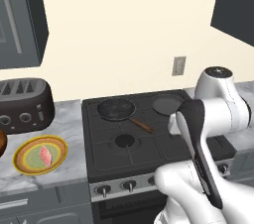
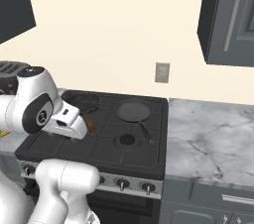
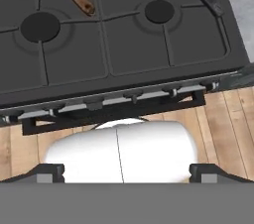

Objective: Place one of the steaks on the plate and the other in the bowl. Then place the bowl in the fridge.

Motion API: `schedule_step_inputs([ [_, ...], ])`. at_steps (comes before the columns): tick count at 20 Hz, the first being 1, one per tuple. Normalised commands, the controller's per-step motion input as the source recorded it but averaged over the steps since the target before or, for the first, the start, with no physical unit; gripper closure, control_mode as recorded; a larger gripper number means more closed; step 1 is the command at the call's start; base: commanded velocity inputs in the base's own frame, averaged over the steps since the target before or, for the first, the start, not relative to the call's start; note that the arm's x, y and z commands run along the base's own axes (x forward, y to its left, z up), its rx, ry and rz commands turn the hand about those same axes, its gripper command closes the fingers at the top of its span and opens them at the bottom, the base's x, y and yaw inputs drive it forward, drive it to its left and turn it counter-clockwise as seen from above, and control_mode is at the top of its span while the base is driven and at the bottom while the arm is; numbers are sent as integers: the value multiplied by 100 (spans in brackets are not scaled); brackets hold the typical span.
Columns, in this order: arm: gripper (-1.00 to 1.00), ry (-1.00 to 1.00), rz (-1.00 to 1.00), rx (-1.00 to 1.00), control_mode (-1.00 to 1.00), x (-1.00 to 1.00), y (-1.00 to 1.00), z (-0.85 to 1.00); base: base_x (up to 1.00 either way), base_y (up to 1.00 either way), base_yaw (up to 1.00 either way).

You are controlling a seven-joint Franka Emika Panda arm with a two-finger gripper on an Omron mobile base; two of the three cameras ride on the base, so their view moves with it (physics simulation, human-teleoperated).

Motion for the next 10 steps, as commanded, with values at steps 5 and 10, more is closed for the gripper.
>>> schedule_step_inputs([
  [5,-100,0,0,0,100,0,0,0,-60,13,4],
  [10,-100,0,0,0,100,0,0,0,-37,66,31],
])
